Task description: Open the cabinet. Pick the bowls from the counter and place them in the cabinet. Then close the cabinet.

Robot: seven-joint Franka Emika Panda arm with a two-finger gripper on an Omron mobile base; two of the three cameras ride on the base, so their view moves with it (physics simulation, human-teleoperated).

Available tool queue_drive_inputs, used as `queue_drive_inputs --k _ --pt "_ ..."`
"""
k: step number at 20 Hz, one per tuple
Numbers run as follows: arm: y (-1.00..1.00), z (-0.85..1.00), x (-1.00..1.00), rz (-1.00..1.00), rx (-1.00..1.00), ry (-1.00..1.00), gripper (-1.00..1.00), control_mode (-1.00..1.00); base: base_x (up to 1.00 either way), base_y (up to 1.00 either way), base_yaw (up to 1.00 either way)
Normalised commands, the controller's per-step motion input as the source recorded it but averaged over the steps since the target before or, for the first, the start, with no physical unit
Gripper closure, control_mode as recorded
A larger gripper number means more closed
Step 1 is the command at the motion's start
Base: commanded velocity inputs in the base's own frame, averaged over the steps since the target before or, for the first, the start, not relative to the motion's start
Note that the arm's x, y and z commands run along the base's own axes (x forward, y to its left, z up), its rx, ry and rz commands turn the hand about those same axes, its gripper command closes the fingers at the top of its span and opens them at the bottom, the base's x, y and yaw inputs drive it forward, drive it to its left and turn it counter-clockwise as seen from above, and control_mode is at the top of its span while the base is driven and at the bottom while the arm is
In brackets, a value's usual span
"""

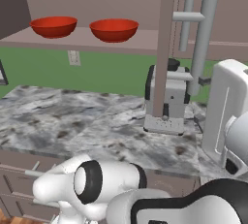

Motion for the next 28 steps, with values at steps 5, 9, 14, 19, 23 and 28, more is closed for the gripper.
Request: queue_drive_inputs --k 5,9,14,19,23,28 --pt "-0.4 0.0 0.41 0.0 0.0 0.0 -1.0 -1.0 0.0 0.0 0.0" --pt "-0.24 -0.02 0.39 0.0 0.0 0.0 -1.0 -1.0 0.0 0.0 0.0" --pt "-0.01 -0.07 0.61 0.0 0.0 0.0 -1.0 -1.0 0.0 0.0 0.0" --pt "0.29 -0.12 0.36 0.0 0.0 0.0 -1.0 -1.0 0.0 0.0 0.0" --pt "0.36 -0.15 0.33 0.0 0.0 -0.02 -1.0 -1.0 0.0 0.0 0.0" --pt "0.31 -0.16 0.22 0.0 0.0 -0.02 -1.0 -1.0 0.0 0.0 0.0"
